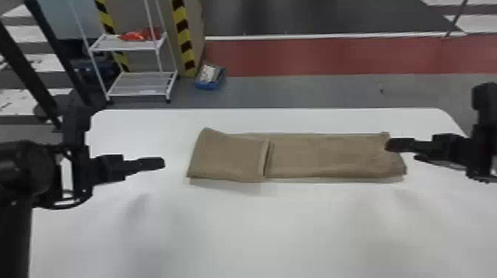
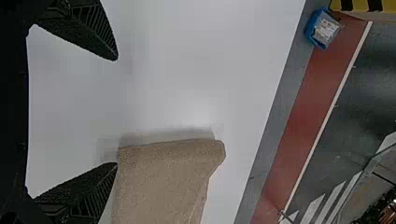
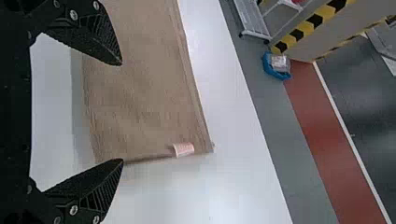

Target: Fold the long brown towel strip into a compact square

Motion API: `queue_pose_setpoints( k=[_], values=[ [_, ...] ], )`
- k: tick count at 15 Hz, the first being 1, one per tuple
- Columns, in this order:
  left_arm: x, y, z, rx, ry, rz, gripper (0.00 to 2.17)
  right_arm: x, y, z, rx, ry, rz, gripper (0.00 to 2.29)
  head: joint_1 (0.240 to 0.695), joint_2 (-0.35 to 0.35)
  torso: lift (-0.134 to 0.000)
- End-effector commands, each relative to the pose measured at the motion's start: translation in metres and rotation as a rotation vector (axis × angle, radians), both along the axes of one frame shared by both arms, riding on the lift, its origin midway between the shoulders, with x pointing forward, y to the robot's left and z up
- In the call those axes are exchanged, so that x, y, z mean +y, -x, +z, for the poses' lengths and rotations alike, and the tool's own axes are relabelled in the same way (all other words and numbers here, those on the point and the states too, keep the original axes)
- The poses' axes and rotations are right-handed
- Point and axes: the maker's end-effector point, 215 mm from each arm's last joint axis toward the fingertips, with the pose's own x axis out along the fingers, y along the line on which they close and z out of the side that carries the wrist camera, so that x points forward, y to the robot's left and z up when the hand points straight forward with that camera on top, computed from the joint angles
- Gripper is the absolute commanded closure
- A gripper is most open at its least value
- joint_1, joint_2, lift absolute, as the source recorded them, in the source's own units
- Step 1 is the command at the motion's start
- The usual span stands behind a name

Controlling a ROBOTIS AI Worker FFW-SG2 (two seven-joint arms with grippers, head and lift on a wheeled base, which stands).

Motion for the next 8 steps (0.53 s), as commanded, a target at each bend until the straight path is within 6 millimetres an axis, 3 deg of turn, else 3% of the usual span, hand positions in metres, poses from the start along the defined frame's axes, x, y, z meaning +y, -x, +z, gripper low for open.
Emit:
queue_pose_setpoints(
  k=[1,5,8],
  values=[
    [-0.008,-0.003,-0.002,-0.005,-0.010,-0.013,0.08,-0.050,-0.004,0.007,-0.033,0.011,-0.059,0.16,0.695,0.004,-0.125],
    [-0.017,-0.006,-0.005,-0.007,-0.008,-0.016,0.08,-0.093,-0.014,0.019,-0.040,0.050,-0.097,0.16,0.695,-0.085,-0.125],
    [-0.017,-0.007,-0.008,-0.009,-0.009,-0.016,0.08,-0.092,-0.025,0.000,-0.032,0.143,-0.050,0.16,0.695,-0.114,-0.125]
  ],
)
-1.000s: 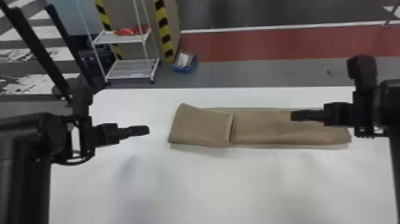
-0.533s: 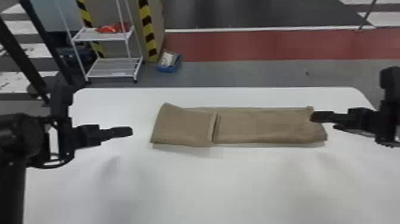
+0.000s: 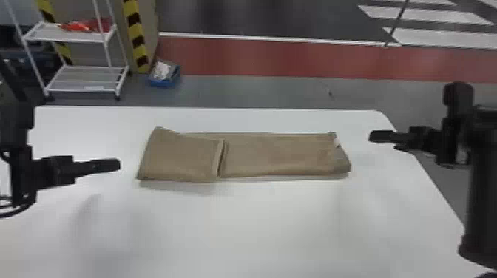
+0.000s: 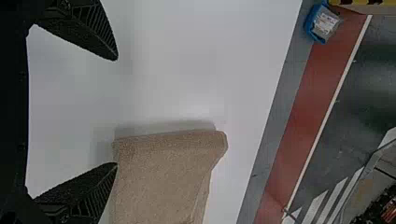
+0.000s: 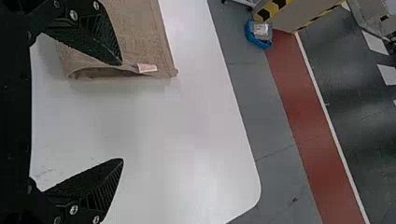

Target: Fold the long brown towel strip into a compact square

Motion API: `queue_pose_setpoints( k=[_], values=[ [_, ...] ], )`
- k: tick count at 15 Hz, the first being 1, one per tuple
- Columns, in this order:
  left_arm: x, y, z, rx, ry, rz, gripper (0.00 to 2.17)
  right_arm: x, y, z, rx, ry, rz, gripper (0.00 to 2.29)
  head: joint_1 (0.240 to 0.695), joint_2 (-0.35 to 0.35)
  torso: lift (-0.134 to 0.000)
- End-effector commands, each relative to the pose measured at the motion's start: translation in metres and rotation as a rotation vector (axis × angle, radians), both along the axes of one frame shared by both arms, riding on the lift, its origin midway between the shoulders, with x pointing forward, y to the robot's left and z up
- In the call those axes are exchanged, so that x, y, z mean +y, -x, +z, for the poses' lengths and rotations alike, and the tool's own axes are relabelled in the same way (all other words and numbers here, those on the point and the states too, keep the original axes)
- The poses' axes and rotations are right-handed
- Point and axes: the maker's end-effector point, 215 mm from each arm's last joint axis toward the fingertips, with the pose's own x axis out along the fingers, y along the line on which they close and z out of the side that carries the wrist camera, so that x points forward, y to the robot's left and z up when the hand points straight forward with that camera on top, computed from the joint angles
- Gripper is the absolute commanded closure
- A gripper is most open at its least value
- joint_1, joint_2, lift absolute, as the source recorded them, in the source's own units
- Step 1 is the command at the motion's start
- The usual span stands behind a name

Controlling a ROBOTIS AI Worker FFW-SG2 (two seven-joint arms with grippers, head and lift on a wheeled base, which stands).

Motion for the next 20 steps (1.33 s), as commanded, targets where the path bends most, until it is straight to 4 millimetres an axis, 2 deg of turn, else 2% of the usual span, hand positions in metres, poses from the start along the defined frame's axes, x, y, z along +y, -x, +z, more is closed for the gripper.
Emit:
queue_pose_setpoints(
  k=[1,5,7,9,12,17,18,20],
  values=[
    [-0.004,0.000,-0.003,-0.001,0.004,-0.001,0.08,0.012,-0.011,-0.017,-0.002,0.051,0.050,0.17,0.695,-0.121,-0.125],
    [-0.003,0.000,-0.002,-0.003,-0.002,0.002,0.08,0.052,-0.034,-0.028,-0.024,0.087,0.136,0.17,0.695,-0.105,-0.125],
    [0.000,0.000,-0.002,-0.004,-0.002,0.007,0.08,0.070,-0.037,-0.033,-0.025,0.074,0.158,0.18,0.695,-0.079,-0.125],
    [0.001,0.001,-0.003,-0.001,-0.001,0.010,0.08,0.079,-0.036,-0.041,-0.009,0.085,0.174,0.19,0.695,-0.061,-0.125],
    [0.004,0.004,-0.005,0.003,0.000,0.016,0.08,0.074,-0.032,-0.046,0.010,0.099,0.170,0.21,0.695,-0.044,-0.125],
    [0.006,0.006,-0.008,0.004,-0.001,0.015,0.08,0.077,-0.023,-0.062,0.048,0.132,0.189,0.33,0.695,-0.043,-0.125],
    [0.007,0.007,-0.009,0.006,0.001,0.017,0.08,0.081,-0.022,-0.065,0.055,0.136,0.195,0.38,0.695,-0.042,-0.125],
    [0.009,0.009,-0.010,0.009,0.002,0.017,0.08,0.084,-0.019,-0.069,0.060,0.128,0.204,0.68,0.695,-0.039,-0.125]
  ],
)
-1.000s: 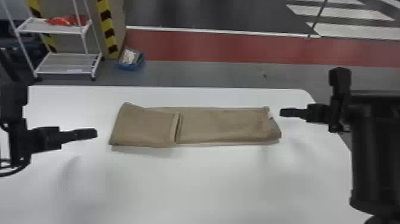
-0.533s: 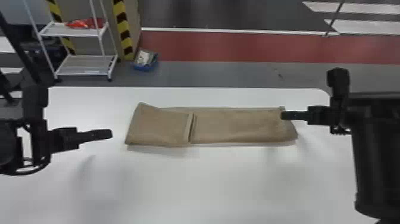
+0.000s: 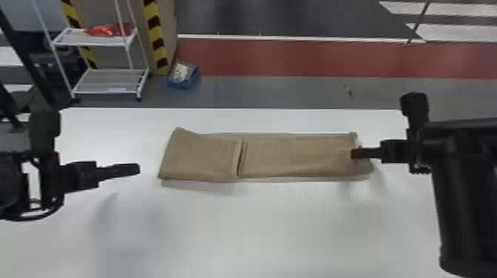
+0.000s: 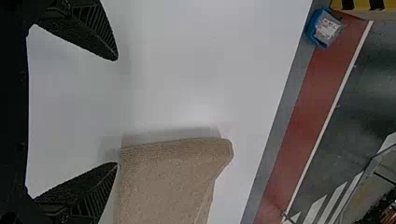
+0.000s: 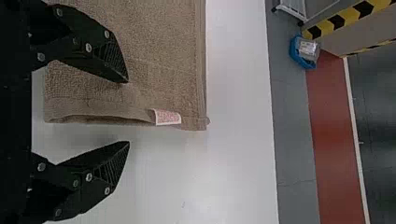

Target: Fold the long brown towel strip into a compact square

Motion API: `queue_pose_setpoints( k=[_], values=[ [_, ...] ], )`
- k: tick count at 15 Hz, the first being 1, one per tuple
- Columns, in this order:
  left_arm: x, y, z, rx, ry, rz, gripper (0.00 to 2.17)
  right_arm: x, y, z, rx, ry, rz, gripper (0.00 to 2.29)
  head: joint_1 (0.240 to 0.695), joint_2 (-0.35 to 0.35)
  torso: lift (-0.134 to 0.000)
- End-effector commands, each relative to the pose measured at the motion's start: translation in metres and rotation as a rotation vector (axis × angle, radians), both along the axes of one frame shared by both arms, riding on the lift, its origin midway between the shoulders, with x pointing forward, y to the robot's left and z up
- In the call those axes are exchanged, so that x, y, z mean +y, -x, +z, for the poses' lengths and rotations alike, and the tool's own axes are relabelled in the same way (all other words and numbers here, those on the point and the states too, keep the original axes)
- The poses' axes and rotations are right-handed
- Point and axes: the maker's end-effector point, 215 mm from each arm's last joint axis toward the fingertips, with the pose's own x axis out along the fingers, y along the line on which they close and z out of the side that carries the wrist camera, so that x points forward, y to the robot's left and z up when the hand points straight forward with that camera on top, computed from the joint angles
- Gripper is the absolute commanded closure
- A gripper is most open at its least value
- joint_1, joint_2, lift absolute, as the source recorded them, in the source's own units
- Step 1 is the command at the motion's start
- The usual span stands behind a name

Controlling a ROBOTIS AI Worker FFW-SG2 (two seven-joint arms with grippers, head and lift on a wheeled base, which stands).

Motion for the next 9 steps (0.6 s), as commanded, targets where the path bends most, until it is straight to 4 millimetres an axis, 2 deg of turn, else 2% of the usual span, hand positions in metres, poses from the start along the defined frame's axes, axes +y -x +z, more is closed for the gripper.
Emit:
queue_pose_setpoints(
  k=[1,3,7,9],
  values=[
    [0.003,0.002,-0.001,0.002,-0.001,0.003,0.08,0.004,0.003,-0.004,0.005,-0.011,0.008,0.93,0.695,-0.037,-0.125],
    [0.004,0.003,-0.001,0.002,0.000,0.003,0.08,0.005,0.008,-0.004,0.008,-0.022,0.012,1.30,0.695,-0.029,-0.125],
    [0.006,0.006,-0.005,0.010,-0.002,0.001,0.08,0.004,0.029,-0.019,0.041,-0.033,0.003,1.39,0.695,-0.025,-0.125],
    [0.008,0.007,-0.004,0.008,-0.007,-0.001,0.08,0.013,0.044,-0.012,0.039,-0.094,-0.006,1.39,0.695,-0.025,-0.125]
  ],
)
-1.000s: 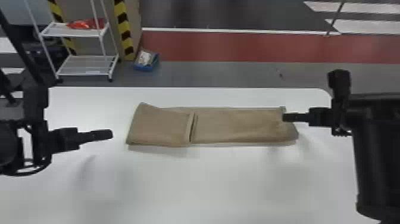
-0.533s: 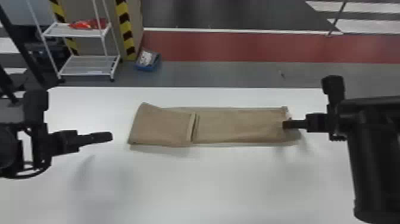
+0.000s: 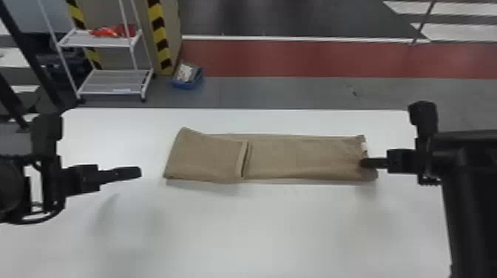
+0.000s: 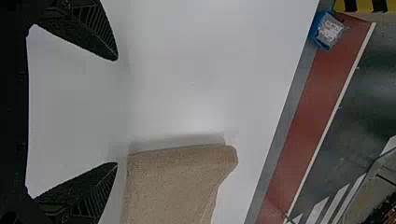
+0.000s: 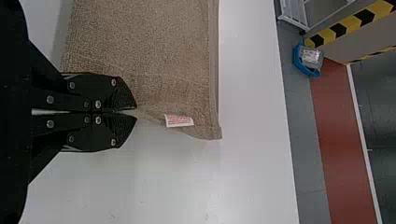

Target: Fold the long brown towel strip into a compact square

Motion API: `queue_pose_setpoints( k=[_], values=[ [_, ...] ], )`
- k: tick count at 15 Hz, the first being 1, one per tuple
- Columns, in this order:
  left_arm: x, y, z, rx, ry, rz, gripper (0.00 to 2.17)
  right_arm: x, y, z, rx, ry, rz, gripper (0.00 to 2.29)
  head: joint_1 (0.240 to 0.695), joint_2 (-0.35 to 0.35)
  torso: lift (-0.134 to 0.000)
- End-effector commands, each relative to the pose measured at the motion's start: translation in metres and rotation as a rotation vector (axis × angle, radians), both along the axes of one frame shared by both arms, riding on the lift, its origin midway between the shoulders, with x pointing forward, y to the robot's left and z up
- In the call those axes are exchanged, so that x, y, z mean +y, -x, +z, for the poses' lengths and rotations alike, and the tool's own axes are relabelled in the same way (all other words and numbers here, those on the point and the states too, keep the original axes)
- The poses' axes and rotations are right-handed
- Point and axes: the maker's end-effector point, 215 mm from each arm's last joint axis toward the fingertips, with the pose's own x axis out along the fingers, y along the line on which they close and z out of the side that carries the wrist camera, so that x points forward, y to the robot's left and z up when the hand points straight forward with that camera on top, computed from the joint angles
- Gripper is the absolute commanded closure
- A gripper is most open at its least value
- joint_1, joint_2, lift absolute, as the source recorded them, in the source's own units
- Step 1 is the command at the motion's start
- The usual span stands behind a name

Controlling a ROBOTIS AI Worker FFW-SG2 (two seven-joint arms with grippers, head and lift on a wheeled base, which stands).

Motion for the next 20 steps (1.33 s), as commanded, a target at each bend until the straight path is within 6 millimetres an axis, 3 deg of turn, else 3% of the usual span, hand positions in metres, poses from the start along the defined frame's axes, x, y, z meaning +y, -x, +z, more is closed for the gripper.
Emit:
queue_pose_setpoints(
  k=[1,3,7,10,11,14,15,17,20],
  values=[
    [0.004,0.000,0.001,-0.002,-0.005,0.000,0.08,0.009,0.019,0.010,-0.001,-0.065,-0.022,1.39,0.695,-0.022,-0.125],
    [0.008,0.001,0.001,-0.001,-0.010,0.003,0.08,0.025,0.043,0.024,0.015,-0.159,-0.041,1.39,0.695,-0.014,-0.125],
    [0.015,0.002,0.001,0.000,-0.012,0.009,0.08,0.037,0.124,0.027,0.052,-0.236,-0.032,1.39,0.695,0.023,-0.125],
    [0.014,-0.001,0.003,-0.009,-0.012,0.007,0.08,-0.001,0.171,0.020,0.065,-0.206,-0.073,1.39,0.695,0.027,-0.125],
    [0.013,-0.002,0.005,-0.012,-0.014,0.007,0.08,-0.023,0.181,0.020,0.067,-0.201,-0.106,1.39,0.695,0.017,-0.125],
    [0.010,-0.003,0.005,-0.014,-0.010,0.002,0.08,-0.094,0.182,0.028,0.050,-0.144,-0.204,1.39,0.695,-0.038,-0.125],
    [0.008,-0.004,0.006,-0.015,-0.009,0.001,0.08,-0.104,0.174,0.027,0.049,-0.140,-0.217,1.39,0.695,-0.066,-0.125],
    [0.004,-0.004,0.004,-0.013,-0.007,-0.004,0.08,-0.116,0.143,0.037,0.028,-0.144,-0.249,1.39,0.695,-0.128,-0.125],
    [0.007,-0.001,0.003,-0.011,-0.010,0.003,0.08,-0.115,0.094,0.044,0.018,-0.111,-0.242,1.39,0.695,-0.153,-0.125]
  ],
)
